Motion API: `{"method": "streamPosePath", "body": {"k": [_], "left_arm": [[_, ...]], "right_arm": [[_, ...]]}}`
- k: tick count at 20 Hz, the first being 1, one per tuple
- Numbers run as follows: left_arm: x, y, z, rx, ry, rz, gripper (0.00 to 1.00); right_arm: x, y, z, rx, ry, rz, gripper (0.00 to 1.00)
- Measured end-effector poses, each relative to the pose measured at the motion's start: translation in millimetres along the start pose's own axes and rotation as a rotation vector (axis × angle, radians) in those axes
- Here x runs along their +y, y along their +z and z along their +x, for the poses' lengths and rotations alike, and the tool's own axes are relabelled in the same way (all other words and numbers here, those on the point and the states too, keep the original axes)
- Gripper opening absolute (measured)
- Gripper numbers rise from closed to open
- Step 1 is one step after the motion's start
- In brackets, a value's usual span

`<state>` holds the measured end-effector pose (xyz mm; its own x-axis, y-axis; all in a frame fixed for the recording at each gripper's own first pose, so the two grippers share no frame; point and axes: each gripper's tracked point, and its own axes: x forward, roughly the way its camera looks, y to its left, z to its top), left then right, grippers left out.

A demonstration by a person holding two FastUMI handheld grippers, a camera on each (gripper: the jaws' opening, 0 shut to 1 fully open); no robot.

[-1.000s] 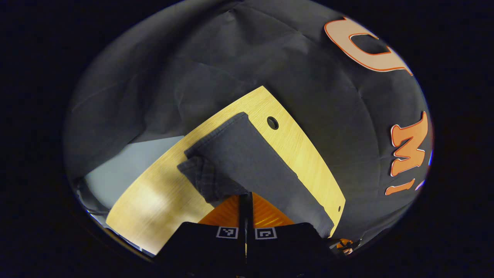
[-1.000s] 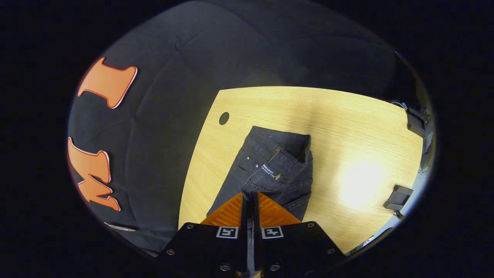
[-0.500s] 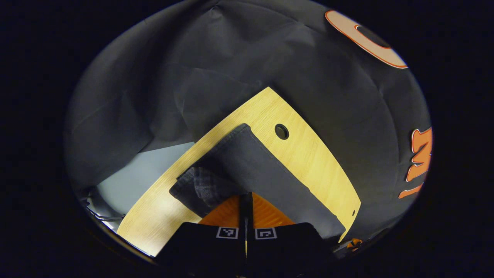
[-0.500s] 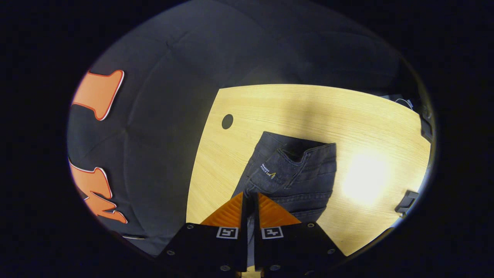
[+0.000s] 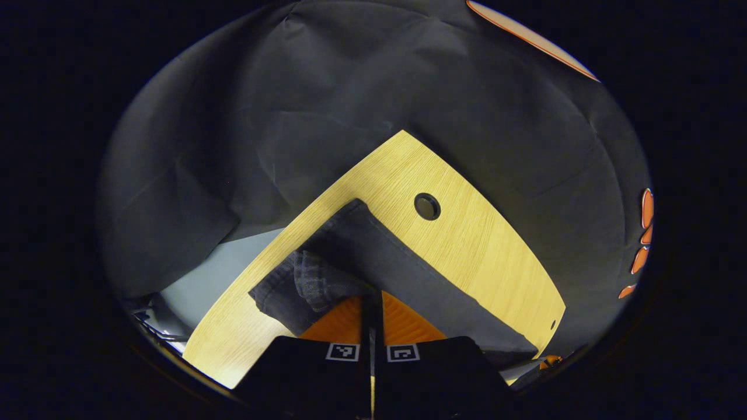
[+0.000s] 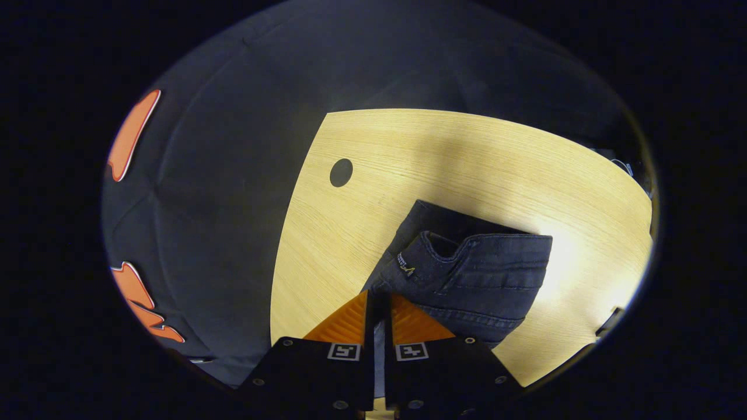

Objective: Grasp the waist and the cuffs of the jeans and fold them to make the two legs overlap; first hold the waist and fold one-third of the jeans toward the cuffs, then hold the cuffs and fold the remaining one-third in the same direction to finish folding.

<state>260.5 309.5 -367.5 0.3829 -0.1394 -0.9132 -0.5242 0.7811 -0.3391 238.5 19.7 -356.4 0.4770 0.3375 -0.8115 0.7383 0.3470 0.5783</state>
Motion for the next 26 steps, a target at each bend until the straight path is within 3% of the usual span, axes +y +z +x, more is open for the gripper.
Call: {"method": "streamPosePath", "body": {"k": [4, 5, 6, 7, 8, 11, 12, 13, 14, 16, 19, 26], "left_arm": [[4.9, 12.0, -1.2, -0.033, 0.062, 0.024, 0.19], [6.6, 19.4, -3.7, -0.055, 0.069, 0.031, 0.30], [8.6, 20.8, 0.1, -0.074, 0.065, 0.031, 0.45], [10.5, 20.1, 1.5, -0.078, 0.060, 0.027, 0.61], [9.4, 15.7, 0.7, -0.072, 0.057, 0.021, 0.76], [3.3, 10.1, -3.2, -0.060, 0.024, 0.012, 0.87], [4.3, 9.0, -8.3, -0.062, 0.023, 0.026, 0.95], [2.7, 6.6, -10.1, -0.062, 0.022, 0.043, 0.96], [-0.6, 1.3, -12.7, -0.053, 0.021, 0.057, 0.98], [-3.6, -11.5, -17.4, -0.022, 0.014, 0.094, 0.98], [-10.8, -34.5, -28.7, 0.022, 0.025, 0.178, 0.98], [-20.6, -75.4, -42.3, 0.063, 0.025, 0.316, 0.98]], "right_arm": [[8.7, 6.8, 4.0, 0.020, 0.018, 0.039, 0.11], [16.4, 8.8, 3.4, 0.010, 0.046, 0.046, 0.12], [20.4, 14.4, 1.2, -0.005, 0.065, 0.052, 0.25], [22.6, 18.5, -3.3, -0.014, 0.071, 0.052, 0.18], [21.2, 19.1, -8.2, -0.024, 0.070, 0.039, 0.31], [4.0, 19.7, -21.3, -0.051, 0.042, -0.046, 0.51], [-6.6, 18.6, -24.7, -0.056, 0.013, -0.081, 0.77], [-18.9, 17.4, -30.1, -0.059, -0.020, -0.117, 0.65], [-33.7, 17.3, -32.9, -0.064, -0.062, -0.145, 0.88], [-61.7, 20.7, -37.7, -0.071, -0.136, -0.182, 0.95], [-88.4, 18.0, -41.3, -0.058, -0.203, -0.186, 0.97], [-125.0, 6.1, -10.1, 0.014, -0.275, -0.164, 0.97]]}}
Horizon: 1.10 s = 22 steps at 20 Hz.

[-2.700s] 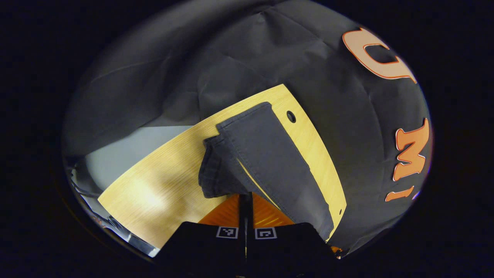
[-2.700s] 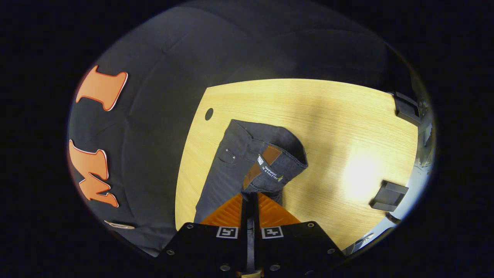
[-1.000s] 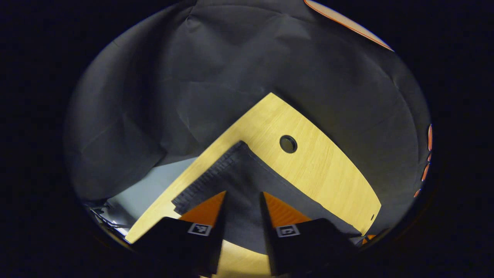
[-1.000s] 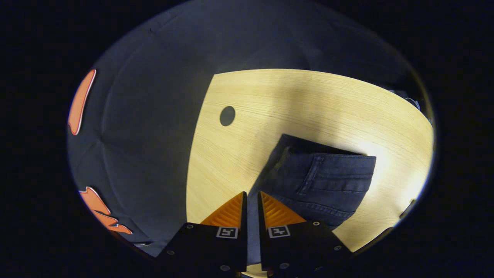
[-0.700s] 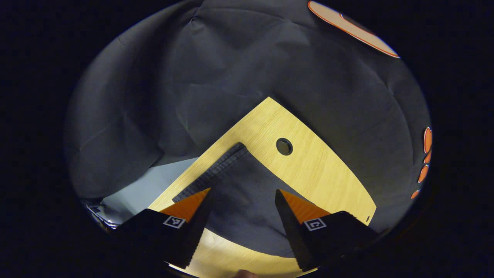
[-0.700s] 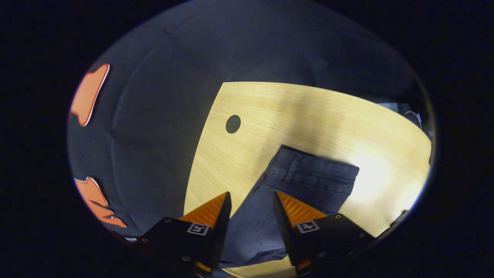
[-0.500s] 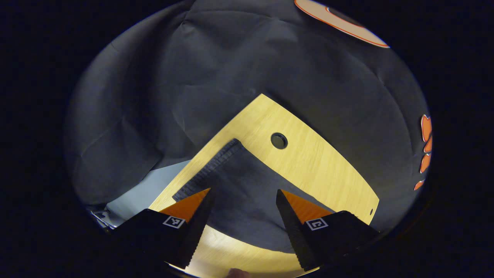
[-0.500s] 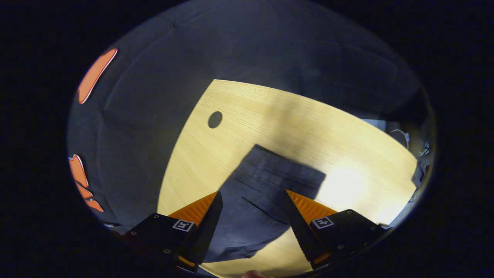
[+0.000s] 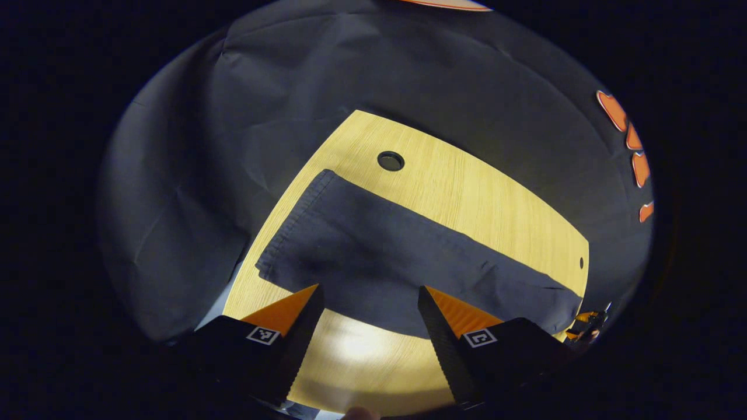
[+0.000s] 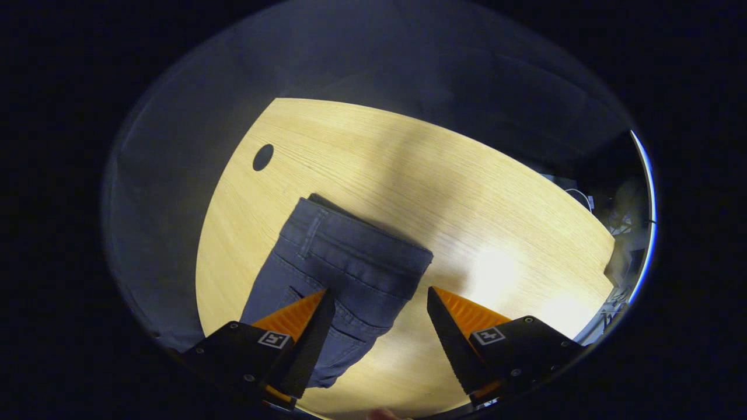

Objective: Grasp the waist and the cuffs of the jeans and fold them to make the two legs overlap; first hold the waist and fold one-third of the jeans toward the cuffs, then hold the cuffs and fold the remaining one-third in the same direction to finish folding.

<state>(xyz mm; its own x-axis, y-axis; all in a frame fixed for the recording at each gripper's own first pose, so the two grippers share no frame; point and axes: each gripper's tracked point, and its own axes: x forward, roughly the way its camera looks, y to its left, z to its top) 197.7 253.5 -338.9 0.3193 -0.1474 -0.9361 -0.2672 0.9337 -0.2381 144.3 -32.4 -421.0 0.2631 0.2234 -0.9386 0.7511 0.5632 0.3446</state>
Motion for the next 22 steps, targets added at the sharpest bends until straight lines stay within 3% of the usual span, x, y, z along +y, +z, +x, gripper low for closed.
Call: {"method": "streamPosePath", "body": {"k": [5, 6, 7, 8, 12, 13, 22], "left_arm": [[2.1, -11.6, -6.4, 0.002, 0.014, -0.002, 0.98], [3.2, -15.9, -7.9, -0.001, 0.017, -0.007, 0.98], [3.3, -20.0, -7.9, -0.001, 0.019, -0.016, 0.98], [1.9, -25.9, -9.2, 0.001, 0.018, -0.025, 0.98], [2.4, -46.3, -6.5, 0.012, 0.009, -0.056, 0.98], [2.1, -48.2, -8.7, 0.013, 0.007, -0.059, 0.98], [4.4, -56.8, -12.3, 0.013, -0.016, -0.039, 0.98]], "right_arm": [[5.7, 6.7, 16.0, -0.005, -0.021, 0.001, 0.97], [6.6, 5.8, 20.0, 0.003, -0.030, -0.013, 0.87], [4.4, 5.6, 17.9, -0.001, -0.043, -0.035, 0.95], [2.7, 5.8, 19.2, -0.014, -0.050, -0.056, 0.92], [14.1, 2.2, 24.5, -0.037, -0.012, -0.120, 0.42], [15.8, 5.5, 18.8, -0.054, 0.001, -0.132, 0.37], [62.1, 1.1, -53.5, -0.166, 0.237, -0.142, 0.36]]}}
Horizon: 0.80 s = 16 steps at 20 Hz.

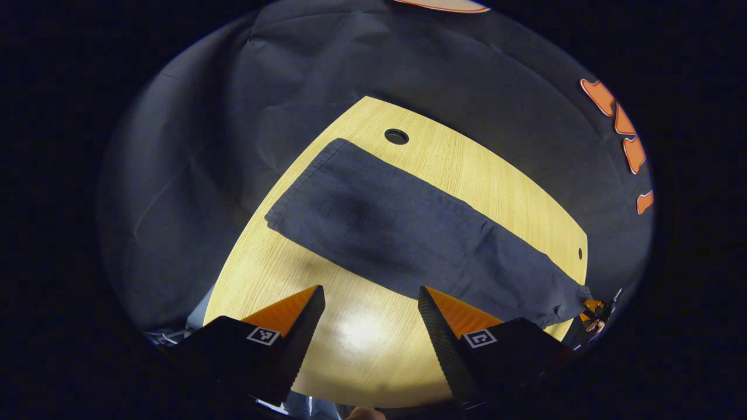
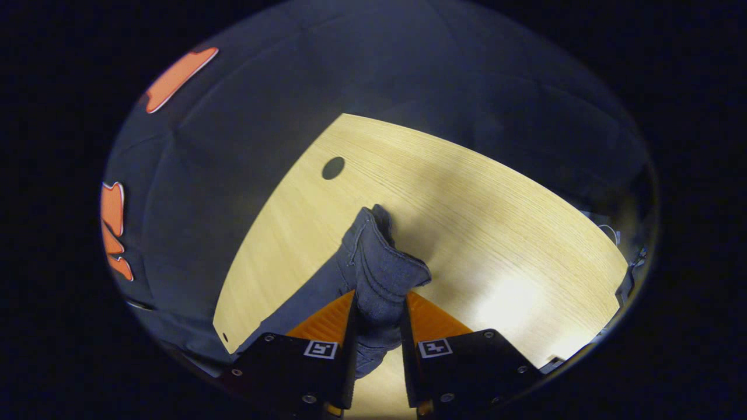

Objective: Grasp the waist and the cuffs of the jeans and fold them to make the two legs overlap; first hold the waist and fold one-third of the jeans toward the cuffs, then hold the cuffs and fold the remaining one-third in the same direction to finish folding.

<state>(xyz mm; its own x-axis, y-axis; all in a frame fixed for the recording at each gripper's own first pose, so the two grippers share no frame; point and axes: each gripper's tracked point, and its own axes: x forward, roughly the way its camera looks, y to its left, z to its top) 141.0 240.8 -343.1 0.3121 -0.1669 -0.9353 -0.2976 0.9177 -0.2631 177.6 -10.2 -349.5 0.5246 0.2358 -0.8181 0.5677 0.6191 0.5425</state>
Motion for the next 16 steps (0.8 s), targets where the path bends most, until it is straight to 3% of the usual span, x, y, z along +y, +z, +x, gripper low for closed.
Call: {"method": "streamPosePath", "body": {"k": [9, 13, 16], "left_arm": [[19.7, 6.3, 8.6, 0.019, -0.056, 0.025, 0.98], [37.4, 12.1, 6.9, 0.008, -0.051, 0.016, 0.98], [43.2, 9.4, 5.3, 0.013, -0.063, 0.007, 0.98]], "right_arm": [[98.0, -40.5, -55.3, -0.031, 0.228, -0.099, 0.36], [135.5, -69.3, -61.5, 0.004, 0.299, -0.138, 0.36], [140.8, -93.7, -56.3, 0.042, 0.299, -0.191, 0.36]]}}
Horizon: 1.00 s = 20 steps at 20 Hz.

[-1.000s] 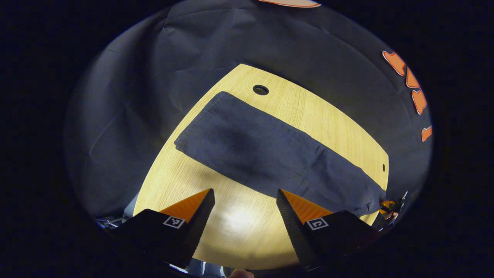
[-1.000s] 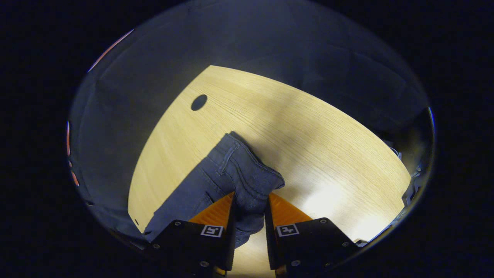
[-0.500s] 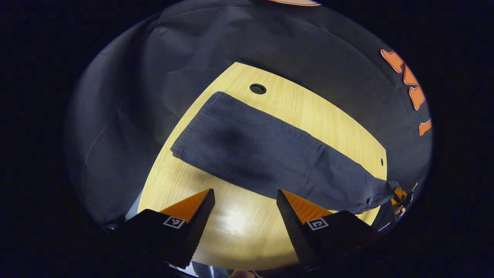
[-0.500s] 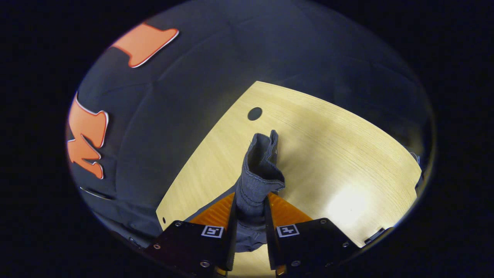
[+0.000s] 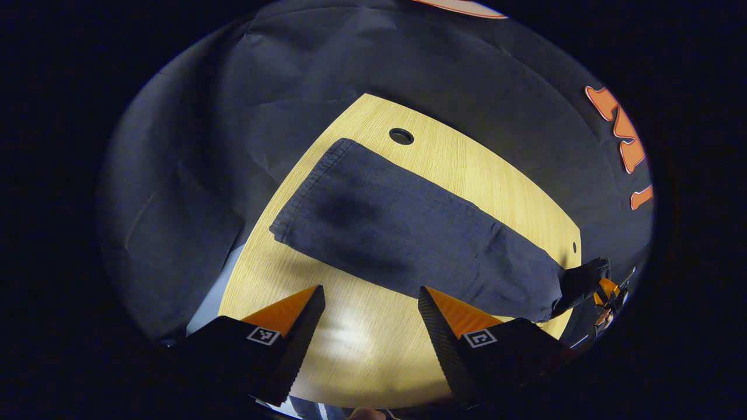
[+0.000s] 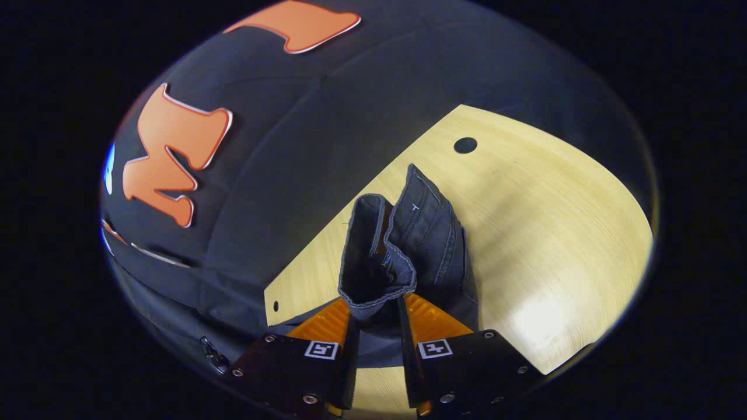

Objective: Grasp the waist and the cuffs of the jeans and fold them to make the two legs overlap; first hold the waist and fold one-third of the jeans toward the cuffs, then hold the cuffs and fold the remaining one-third in the same direction to finish folding.

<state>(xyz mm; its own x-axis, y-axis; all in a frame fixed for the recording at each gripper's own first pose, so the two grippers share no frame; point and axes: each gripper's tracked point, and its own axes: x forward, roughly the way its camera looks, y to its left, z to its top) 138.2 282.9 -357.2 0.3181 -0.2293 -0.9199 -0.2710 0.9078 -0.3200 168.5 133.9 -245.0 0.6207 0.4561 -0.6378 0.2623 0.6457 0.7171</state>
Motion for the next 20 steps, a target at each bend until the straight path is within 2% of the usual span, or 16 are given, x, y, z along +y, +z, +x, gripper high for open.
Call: {"method": "streamPosePath", "body": {"k": [3, 9, 11, 14, 16, 20], "left_arm": [[8.5, 1.7, -1.7, -0.005, -0.004, -0.016, 0.98], [25.7, -1.4, -0.1, 0.004, -0.009, -0.048, 0.98], [30.9, -2.0, 2.0, 0.009, -0.002, -0.056, 0.98], [35.6, -2.4, 4.0, 0.011, -0.003, -0.065, 0.98], [36.5, -2.4, 6.2, 0.013, -0.008, -0.071, 0.98], [42.0, 5.9, 11.9, 0.004, -0.009, -0.075, 0.98]], "right_arm": [[29.3, -20.2, 14.7, 0.046, 0.034, -0.027, 0.35], [58.4, -83.1, 41.7, 0.181, 0.051, -0.121, 0.35], [67.5, -111.4, 46.7, 0.246, 0.075, -0.146, 0.35], [94.8, -143.7, 47.7, 0.314, 0.150, -0.167, 0.34], [99.7, -150.2, 49.8, 0.332, 0.156, -0.188, 0.29], [96.6, -151.7, 49.4, 0.327, 0.092, -0.216, 0.29]]}}
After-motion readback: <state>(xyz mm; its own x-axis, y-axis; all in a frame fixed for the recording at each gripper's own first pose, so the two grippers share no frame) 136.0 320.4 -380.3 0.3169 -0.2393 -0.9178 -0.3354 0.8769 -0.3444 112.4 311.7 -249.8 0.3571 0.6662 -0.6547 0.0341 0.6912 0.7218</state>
